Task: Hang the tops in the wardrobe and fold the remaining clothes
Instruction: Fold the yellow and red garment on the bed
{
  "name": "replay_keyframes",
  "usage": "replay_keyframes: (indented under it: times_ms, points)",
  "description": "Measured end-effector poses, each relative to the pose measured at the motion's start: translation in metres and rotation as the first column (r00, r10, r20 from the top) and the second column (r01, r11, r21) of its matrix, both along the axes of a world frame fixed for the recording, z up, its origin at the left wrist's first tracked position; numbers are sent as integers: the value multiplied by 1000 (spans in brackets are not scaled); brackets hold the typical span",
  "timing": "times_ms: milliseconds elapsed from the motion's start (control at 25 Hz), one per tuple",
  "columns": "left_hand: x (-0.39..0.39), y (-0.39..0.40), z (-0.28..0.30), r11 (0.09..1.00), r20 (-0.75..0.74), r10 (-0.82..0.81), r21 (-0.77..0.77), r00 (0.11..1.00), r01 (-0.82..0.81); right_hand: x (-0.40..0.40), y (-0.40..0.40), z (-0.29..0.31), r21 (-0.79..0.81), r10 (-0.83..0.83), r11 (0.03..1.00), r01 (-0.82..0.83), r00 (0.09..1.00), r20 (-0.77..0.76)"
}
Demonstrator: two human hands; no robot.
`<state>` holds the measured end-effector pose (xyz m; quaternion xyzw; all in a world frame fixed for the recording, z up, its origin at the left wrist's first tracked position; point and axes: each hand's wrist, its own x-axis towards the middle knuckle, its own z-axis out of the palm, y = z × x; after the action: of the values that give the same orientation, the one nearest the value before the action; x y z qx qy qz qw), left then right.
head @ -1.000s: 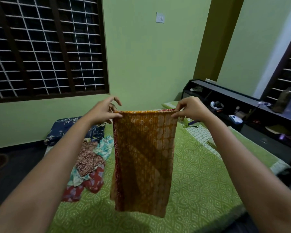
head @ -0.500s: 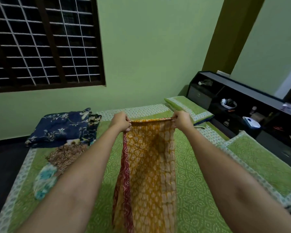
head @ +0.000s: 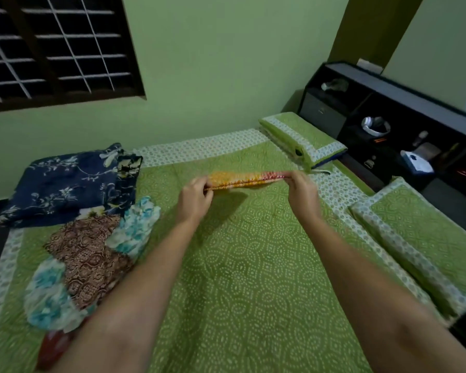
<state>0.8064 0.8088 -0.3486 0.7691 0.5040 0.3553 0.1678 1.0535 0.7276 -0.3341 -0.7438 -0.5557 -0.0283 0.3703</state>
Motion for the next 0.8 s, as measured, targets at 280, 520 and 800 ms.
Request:
replay_keyframes:
  times_ms: [280, 520, 800]
  points:
    - [-19, -99, -242, 909, -337, -236, -408, 911, 84, -1, -106, -246, -322, 122, 938, -128, 992, -41]
    - [-27, -182, -436, 761, -432, -228, -638, 873, -116, -24, -203, -455, -685, 14, 678, -266, 937, -350]
    - [-7, -141, -464, 511, -138, 312, -810, 940, -288, -12, -133, -480, -705, -531, 677, -211, 523, -667]
